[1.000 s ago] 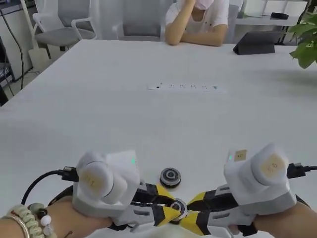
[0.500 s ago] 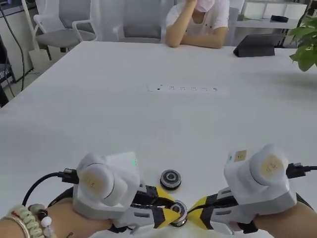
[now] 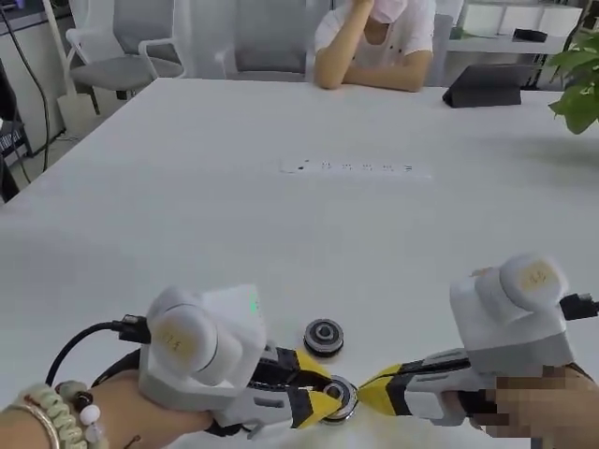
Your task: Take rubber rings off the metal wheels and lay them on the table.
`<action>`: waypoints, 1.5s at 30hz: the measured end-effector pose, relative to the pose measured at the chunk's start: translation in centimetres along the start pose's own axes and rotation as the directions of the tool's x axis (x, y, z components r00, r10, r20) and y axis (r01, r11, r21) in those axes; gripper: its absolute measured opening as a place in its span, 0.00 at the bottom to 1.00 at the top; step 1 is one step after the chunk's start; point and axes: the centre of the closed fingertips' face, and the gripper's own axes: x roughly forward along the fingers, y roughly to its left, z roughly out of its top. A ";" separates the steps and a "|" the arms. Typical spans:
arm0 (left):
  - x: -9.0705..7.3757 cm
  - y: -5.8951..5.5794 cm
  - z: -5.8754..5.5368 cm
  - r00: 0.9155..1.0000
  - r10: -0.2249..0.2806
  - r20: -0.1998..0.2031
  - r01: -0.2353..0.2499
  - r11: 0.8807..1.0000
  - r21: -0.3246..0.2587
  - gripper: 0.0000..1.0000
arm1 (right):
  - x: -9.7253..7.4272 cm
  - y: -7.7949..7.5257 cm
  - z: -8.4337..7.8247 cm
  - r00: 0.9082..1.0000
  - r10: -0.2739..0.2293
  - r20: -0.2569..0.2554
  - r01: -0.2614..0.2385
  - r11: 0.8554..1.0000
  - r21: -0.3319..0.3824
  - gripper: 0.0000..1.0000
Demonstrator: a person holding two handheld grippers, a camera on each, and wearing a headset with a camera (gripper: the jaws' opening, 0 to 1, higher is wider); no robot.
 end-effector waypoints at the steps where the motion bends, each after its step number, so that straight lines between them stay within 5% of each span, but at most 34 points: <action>1: 0.0 0.0 0.0 1.000 0.002 0.000 -0.002 1.000 0.003 0.07 | 0.0 0.2 0.1 1.000 0.005 0.002 -0.005 1.000 0.012 0.00; 5: 0.0 -0.1 0.1 1.000 0.013 -0.003 -0.012 1.000 0.017 0.07 | -0.2 0.6 0.5 1.000 0.006 -0.005 -0.006 0.999 0.053 0.00; 25: 0.0 -0.1 0.0 1.000 0.013 -0.015 -0.012 0.999 0.033 0.07 | -0.2 1.6 1.0 1.000 0.007 -0.015 -0.008 1.000 -0.013 0.00; 29: 0.0 -0.1 0.0 1.000 0.012 -0.015 -0.012 1.000 0.027 0.07 | -0.1 2.4 1.5 0.999 0.049 0.011 -0.049 0.999 -0.019 0.00; 31: 0.0 -0.1 0.0 1.000 0.013 -0.013 -0.013 1.000 0.028 0.07 | -0.1 3.8 3.0 0.988 0.123 0.093 -0.124 0.992 0.003 0.00; 32: 0.1 -0.1 0.0 1.000 0.017 -0.012 -0.016 1.000 0.025 0.07 | -0.1 3.9 2.7 0.991 0.120 0.064 -0.121 0.992 0.018 0.00; 33: 0.1 -0.1 0.1 1.000 0.016 -0.012 -0.016 1.000 0.024 0.07 | -0.1 3.0 2.1 0.998 0.062 0.017 -0.061 0.998 -0.019 0.00; 34: 0.1 -0.1 0.1 1.000 0.017 -0.012 -0.017 1.000 0.025 0.07 | 0.0 2.6 2.3 0.999 0.045 0.029 -0.043 0.996 -0.075 0.00; 37: 0.1 -0.1 0.1 1.000 0.018 -0.011 -0.018 1.000 0.022 0.07 | 0.1 2.1 1.4 0.999 0.050 0.012 -0.050 0.999 0.006 0.00; 45: 0.0 0.0 0.1 1.000 0.013 -0.010 -0.013 1.000 0.016 0.07 | -0.2 1.3 0.9 1.000 0.019 0.002 -0.019 0.999 0.029 0.00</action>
